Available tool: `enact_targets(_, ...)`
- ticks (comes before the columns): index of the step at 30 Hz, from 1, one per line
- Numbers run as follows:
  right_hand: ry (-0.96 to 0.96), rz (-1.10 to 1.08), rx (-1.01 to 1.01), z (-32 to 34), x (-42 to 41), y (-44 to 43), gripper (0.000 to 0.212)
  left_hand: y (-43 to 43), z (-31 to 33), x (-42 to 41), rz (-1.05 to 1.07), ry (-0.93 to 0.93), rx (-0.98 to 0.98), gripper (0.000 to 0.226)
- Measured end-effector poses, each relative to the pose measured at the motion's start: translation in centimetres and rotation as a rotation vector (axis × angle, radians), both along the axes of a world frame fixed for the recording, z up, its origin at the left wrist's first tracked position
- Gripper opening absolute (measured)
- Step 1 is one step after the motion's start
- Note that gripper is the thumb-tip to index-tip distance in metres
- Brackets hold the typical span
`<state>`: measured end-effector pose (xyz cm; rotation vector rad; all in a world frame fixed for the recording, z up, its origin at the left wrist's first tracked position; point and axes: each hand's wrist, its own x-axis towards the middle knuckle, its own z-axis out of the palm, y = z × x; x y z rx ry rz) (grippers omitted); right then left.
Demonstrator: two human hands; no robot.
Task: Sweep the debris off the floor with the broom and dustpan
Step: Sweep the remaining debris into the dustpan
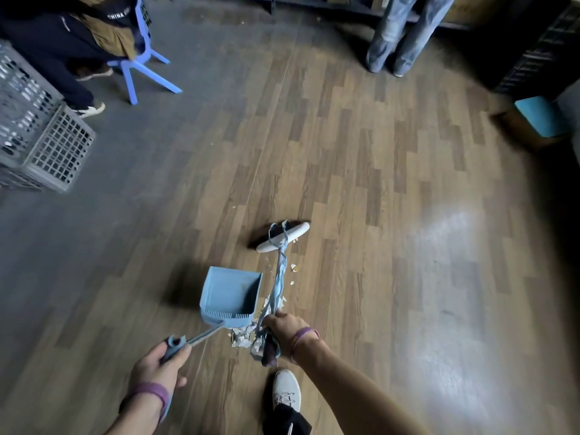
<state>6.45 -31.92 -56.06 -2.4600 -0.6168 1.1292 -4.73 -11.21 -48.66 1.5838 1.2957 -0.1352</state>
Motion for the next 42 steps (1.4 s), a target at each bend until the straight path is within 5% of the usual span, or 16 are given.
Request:
enact_targets(5,0.146,0.063,-0.062,6.1,-5.6,1.8,0.048,1.5,0.8,-3.4,0.028,-0.024,-0.051,0.025)
enact_targets(14,-0.045,0.125,-0.101,9.5,-16.7,9.7,0.029,6.9,2.3,-12.3,-0.051,-0.05,-0.118,0.015)
enact_targets(21,-0.072,-0.278,-0.085,12.3,-17.1,11.0,0.033,10.0,3.9,-16.4,-0.096,-0.06,-0.106,0.009)
enact_targets(25,0.283,-0.665,0.039,12.9,-16.4,10.7,0.016,11.0,3.7,-17.7,-0.104,-0.054,-0.109,0.01)
enact_targets(31,0.564,-1.08,0.187,10.9,-16.3,9.1,0.025,11.3,2.7,-18.3,-0.124,0.015,-0.075,0.005)
enact_targets(35,0.644,-1.032,0.049,10.7,-14.9,9.4,0.027,11.0,2.2,-17.7,-0.111,0.038,-0.043,0.008)
enact_targets(42,0.407,-0.627,-0.162,10.6,-12.7,9.4,0.031,10.0,1.9,-15.5,-0.112,0.071,0.035,0.004)
